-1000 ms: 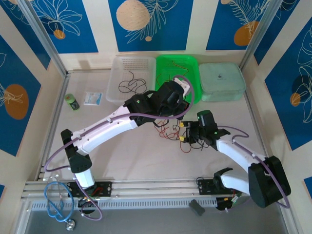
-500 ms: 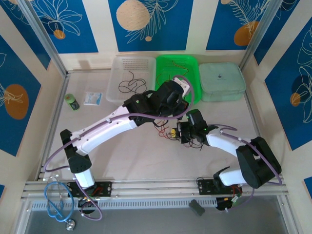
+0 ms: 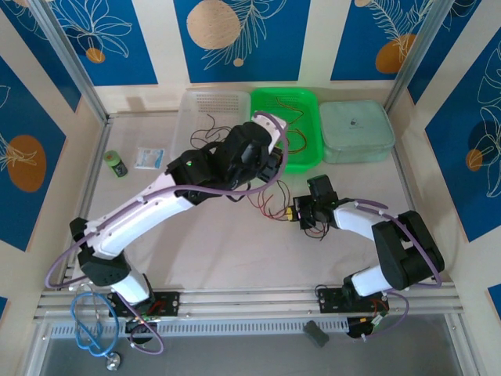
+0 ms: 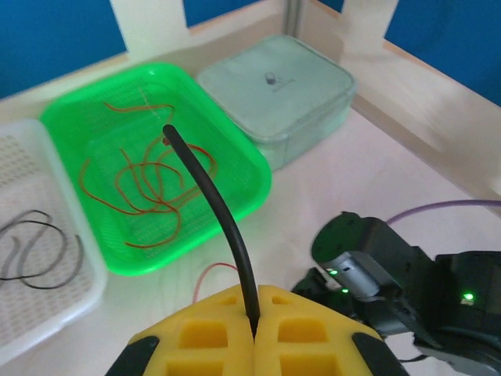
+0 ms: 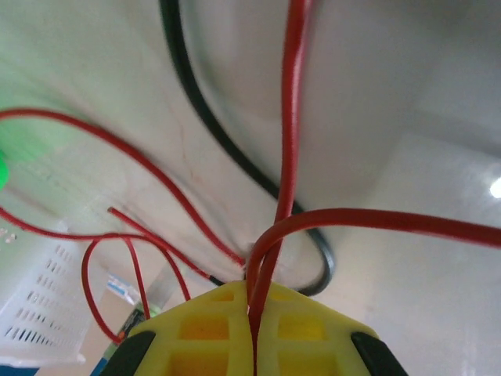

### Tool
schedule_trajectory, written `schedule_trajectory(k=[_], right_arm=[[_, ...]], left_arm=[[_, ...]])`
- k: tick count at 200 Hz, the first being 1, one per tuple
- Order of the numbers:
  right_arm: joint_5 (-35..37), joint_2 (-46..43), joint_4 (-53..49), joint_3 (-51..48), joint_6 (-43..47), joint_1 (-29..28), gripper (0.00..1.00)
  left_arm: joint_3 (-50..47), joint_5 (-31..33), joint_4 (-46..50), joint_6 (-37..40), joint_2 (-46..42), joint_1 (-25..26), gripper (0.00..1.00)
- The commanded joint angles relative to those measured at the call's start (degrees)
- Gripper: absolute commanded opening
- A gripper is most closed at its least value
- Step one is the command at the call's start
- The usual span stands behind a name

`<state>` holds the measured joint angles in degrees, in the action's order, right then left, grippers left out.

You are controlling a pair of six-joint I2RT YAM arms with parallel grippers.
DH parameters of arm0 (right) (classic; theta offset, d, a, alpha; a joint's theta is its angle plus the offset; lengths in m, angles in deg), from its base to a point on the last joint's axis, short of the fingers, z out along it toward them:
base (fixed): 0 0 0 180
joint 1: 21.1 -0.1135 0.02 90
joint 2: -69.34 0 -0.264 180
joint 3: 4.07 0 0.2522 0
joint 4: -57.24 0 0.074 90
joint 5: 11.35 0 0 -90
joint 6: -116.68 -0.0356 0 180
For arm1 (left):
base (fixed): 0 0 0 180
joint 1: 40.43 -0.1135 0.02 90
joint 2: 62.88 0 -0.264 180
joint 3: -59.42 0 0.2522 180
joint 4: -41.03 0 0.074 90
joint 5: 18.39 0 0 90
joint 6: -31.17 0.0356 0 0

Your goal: Untangle the cables

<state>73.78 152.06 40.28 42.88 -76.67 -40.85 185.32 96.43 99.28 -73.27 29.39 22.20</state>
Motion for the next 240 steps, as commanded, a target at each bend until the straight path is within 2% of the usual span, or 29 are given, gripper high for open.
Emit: schedule_trajectory(k=[1, 64, 94, 150, 194, 240], right_arm=[[2.7, 0.2, -4.8, -0.6, 5.0, 1.2, 0.0], [7.4, -1.1, -9.4, 0.6, 10.6, 2.5, 0.0], [8.5, -1.0, -10.0, 0.6, 11.9, 2.7, 0.0], [9.3, -1.5, -10.3, 0.9, 14.4, 2.6, 0.0], [7.7, -1.7, -9.4, 0.5, 17.7, 2.4, 0.0], [4.9, -2.2, -9.9, 1.7, 27.5, 1.8, 0.0]], left_arm=[[1.9, 6.6, 0.9, 3.2, -3.0, -0.7, 0.0], [3.4, 16.4, -2.5, 12.0, -7.1, -1.8, 0.0], [3.6, 19.5, -6.2, 16.8, -7.8, -5.2, 0.0], [7.7, 14.7, -6.6, 16.9, -4.6, -18.9, 0.0], [11.8, 10.0, -11.0, 19.4, -1.0, -24.9, 0.0], [12.1, 5.5, -16.1, 20.3, 3.8, -30.5, 0.0]])
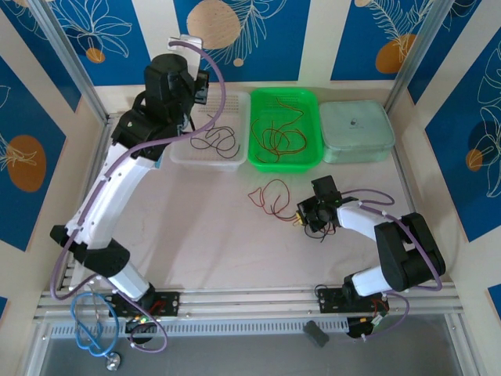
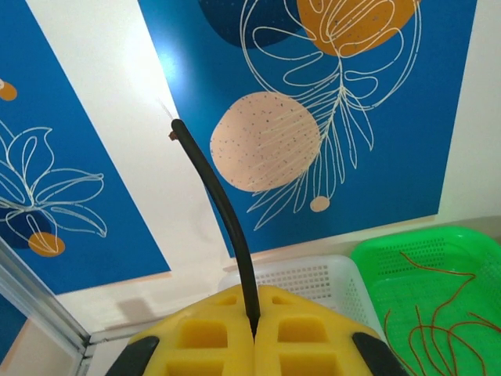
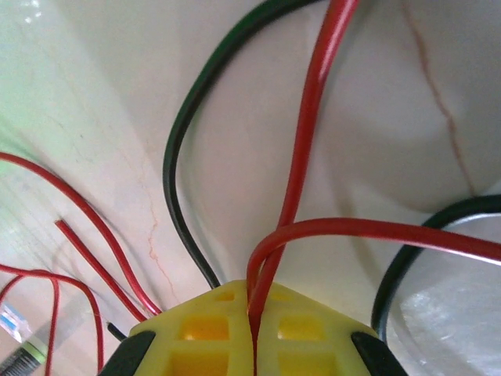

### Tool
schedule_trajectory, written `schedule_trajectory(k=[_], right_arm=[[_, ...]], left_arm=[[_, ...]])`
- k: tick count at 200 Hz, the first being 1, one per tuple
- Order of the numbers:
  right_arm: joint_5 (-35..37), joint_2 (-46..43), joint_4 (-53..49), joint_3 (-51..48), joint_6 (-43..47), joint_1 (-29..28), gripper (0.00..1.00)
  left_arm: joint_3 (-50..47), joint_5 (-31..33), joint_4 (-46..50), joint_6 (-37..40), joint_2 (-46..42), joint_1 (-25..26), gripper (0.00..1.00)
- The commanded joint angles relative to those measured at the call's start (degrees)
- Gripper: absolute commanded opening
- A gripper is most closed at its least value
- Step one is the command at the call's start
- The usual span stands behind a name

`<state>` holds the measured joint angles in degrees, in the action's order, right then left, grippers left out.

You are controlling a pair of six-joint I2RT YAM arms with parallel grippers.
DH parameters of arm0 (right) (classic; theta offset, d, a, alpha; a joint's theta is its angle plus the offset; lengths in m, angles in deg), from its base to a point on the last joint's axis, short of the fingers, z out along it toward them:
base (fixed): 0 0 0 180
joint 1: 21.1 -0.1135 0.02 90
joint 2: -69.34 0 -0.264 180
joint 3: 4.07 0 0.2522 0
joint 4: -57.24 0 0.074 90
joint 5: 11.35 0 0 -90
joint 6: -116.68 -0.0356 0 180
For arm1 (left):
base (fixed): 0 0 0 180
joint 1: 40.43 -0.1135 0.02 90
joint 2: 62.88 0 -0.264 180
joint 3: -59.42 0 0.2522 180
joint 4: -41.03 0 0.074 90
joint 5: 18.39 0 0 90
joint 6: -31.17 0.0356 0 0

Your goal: Untangle the cables

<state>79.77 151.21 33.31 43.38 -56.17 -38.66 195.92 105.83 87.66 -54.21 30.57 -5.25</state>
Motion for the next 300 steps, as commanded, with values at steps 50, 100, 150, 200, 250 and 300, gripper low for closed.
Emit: schedule_trajectory(k=[50, 100, 150, 200, 250, 300], right_arm=[[0.1, -6.7, -9.0, 1.1, 17.8, -0.1, 0.34], [0.6, -17.4, -14.9, -1.6, 20.2, 1.2, 0.45], [2.6, -29.2, -22.1, 0.6, 24.2, 1.3, 0.75], [3.6, -31.0, -32.7, 9.9, 32.4, 0.5, 0.76], [4.2, -22.6, -33.1, 15.1, 36.7, -4.5, 0.71], [8.2, -6.7, -28.3, 22.6, 40.2, -16.5, 0.67]], left_arm=[[1.9, -5.6, -13.7, 4.4, 10.7, -7.3, 0.0], [5.2, -5.9, -15.2, 6.2, 17.4, -8.2, 0.0], [1.0, -8.8, -15.7, 2.7, 19.6, -8.5, 0.0], [-4.1, -14.6, -10.5, -5.7, 23.7, -9.7, 0.0], [-4.4, -26.7, -0.1, -14.9, 30.6, -9.8, 0.09], [-1.4, -33.1, 6.2, -17.1, 33.1, -9.7, 0.64]])
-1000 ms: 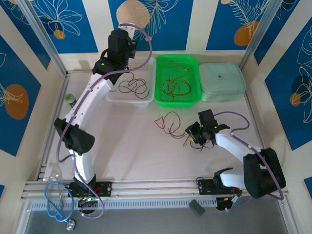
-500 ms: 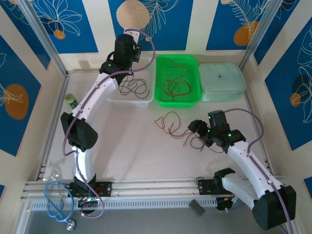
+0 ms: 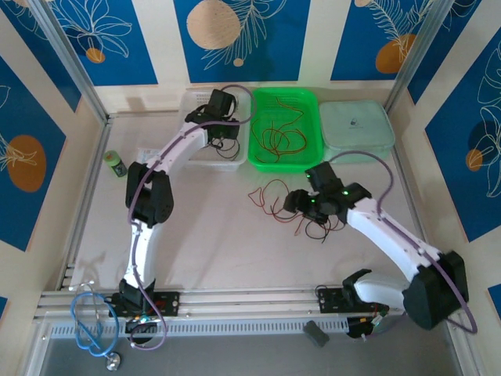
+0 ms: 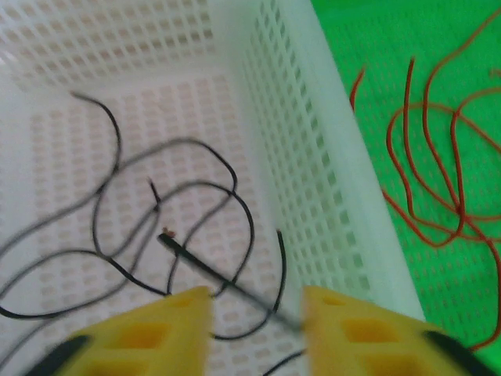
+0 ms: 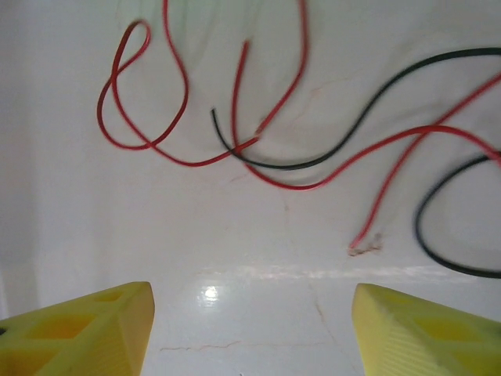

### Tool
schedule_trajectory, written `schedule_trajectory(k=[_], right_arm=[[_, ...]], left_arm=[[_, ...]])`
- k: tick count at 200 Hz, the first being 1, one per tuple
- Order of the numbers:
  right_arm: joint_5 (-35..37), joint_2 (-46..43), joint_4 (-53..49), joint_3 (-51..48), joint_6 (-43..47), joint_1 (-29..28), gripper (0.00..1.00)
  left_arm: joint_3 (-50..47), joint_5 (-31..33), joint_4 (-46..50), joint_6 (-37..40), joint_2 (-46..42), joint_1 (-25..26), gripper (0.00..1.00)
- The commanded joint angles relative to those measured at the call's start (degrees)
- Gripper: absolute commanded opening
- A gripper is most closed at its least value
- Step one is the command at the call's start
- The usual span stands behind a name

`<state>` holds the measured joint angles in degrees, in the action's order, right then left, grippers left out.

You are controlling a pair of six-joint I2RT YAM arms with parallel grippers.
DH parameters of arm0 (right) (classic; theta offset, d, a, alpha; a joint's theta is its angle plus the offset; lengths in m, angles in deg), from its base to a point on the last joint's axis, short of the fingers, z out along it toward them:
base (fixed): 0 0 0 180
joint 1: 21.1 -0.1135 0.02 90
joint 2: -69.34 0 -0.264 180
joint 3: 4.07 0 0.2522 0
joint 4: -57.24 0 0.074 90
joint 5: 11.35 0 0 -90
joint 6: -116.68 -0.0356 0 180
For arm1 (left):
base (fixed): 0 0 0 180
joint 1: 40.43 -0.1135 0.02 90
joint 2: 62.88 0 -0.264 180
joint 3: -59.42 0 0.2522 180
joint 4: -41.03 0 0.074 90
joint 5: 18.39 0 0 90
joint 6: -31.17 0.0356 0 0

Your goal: Untangle the cables

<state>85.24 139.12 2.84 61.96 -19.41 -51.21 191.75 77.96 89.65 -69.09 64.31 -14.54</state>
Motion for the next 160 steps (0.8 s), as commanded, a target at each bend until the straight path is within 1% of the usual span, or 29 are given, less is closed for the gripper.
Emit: schedule_trajectory(k=[1, 10, 25, 31, 34, 54, 74, 117, 140, 155, 160], right_arm=[[2.9, 5.8, 2.2, 4.2, 3.5, -4.2, 0.67], [4.3, 8.5, 2.9, 5.7, 4.5, -5.8, 0.66], [6.5, 12.8, 3.4, 8.9, 6.2, -7.4, 0.64], [7.4, 14.4, 3.4, 9.9, 6.8, -7.8, 0.63], [7.8, 15.3, 3.5, 10.5, 7.1, -8.0, 0.63], [8.9, 20.5, 4.0, 14.4, 7.8, -8.1, 0.58], [8.8, 24.9, 5.5, 17.3, 7.8, -8.1, 0.56], [9.9, 33.4, 5.5, 23.4, 7.5, -8.0, 0.48], [11.2, 36.5, 4.6, 26.2, 7.6, -7.9, 0.38], [12.4, 37.5, 3.4, 27.3, 7.4, -7.9, 0.29], [12.8, 37.5, 3.3, 27.3, 7.3, -7.9, 0.24]], left_arm=[[2.8, -5.3, 4.3, -2.2, -0.7, -0.4, 0.65], [2.9, -6.1, 4.5, -2.2, -1.4, -0.3, 0.75], [3.0, -7.5, 4.8, -1.9, -3.4, -0.3, 0.87], [3.1, -7.9, 4.9, -1.7, -4.3, -0.3, 0.98], [3.0, -8.1, 5.0, -1.7, -4.7, -0.3, 1.0], [2.9, -9.3, 5.7, -1.0, -8.2, -0.2, 1.0], [1.5, -9.6, 5.9, -0.6, -12.2, -0.1, 1.0], [-8.0, -9.4, 3.7, -1.3, -23.6, 0.7, 1.0], [-14.9, -8.5, 2.4, -2.4, -30.0, 1.0, 1.0], [-19.8, -8.1, 1.7, -3.4, -34.3, 1.1, 1.0], [-21.3, -8.0, 1.6, -3.7, -35.5, 1.2, 1.0]])
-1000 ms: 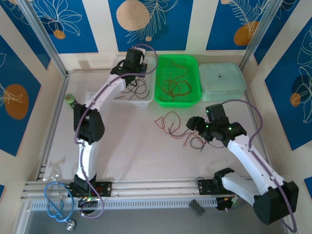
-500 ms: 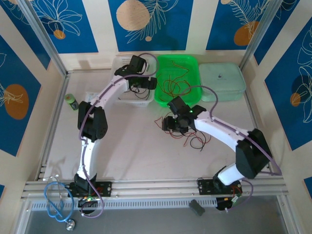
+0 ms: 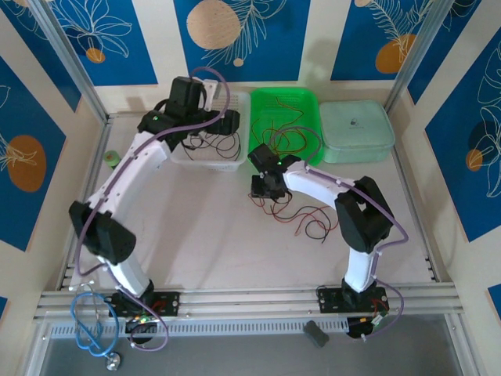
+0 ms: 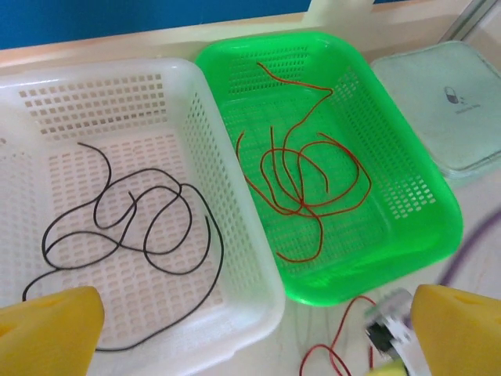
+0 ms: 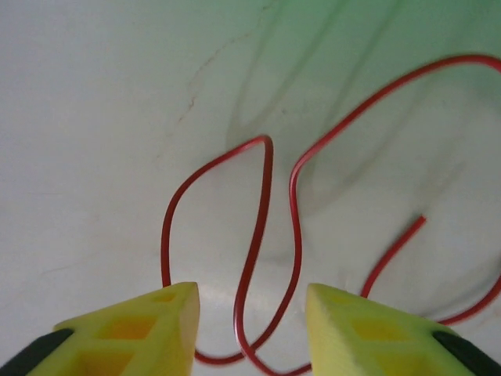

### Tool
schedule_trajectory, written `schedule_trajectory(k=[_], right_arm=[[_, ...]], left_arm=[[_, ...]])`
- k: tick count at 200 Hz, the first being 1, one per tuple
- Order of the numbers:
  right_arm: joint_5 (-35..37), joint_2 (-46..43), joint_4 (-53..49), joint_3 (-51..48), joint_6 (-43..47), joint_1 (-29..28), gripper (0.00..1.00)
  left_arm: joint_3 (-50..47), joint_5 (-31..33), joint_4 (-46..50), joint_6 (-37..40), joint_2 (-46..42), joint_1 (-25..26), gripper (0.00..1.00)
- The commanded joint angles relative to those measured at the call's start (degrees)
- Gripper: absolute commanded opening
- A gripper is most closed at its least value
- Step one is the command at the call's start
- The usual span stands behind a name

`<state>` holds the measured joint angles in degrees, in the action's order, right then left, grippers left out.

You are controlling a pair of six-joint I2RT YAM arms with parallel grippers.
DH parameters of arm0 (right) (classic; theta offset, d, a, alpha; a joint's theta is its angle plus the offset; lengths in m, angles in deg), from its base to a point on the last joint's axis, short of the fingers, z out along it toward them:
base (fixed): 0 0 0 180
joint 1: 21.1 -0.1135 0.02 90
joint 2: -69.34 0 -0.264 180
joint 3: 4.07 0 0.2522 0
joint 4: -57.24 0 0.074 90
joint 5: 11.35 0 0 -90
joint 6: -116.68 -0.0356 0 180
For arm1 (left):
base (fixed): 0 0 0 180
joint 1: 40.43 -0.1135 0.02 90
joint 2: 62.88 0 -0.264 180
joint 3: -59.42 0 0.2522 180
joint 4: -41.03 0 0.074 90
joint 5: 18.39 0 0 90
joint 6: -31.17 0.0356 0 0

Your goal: Untangle the cables

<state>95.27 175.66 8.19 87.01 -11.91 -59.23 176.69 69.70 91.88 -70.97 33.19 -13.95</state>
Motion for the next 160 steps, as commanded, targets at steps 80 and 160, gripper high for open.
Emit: schedule_trajectory(k=[80, 160], right_arm=[[-1.5, -8.3, 2.3, -12.5, -3.8, 4.8, 0.0], [-9.2, -10.6, 8.5, -17.4, -6.7, 7.1, 0.0]], left_arm=[[-33.9, -7.5, -7.7, -14.1, -17.3, 8.1, 0.94], [-39.7, -14.5, -32.6, -28.7, 2.1, 19.7, 0.78]])
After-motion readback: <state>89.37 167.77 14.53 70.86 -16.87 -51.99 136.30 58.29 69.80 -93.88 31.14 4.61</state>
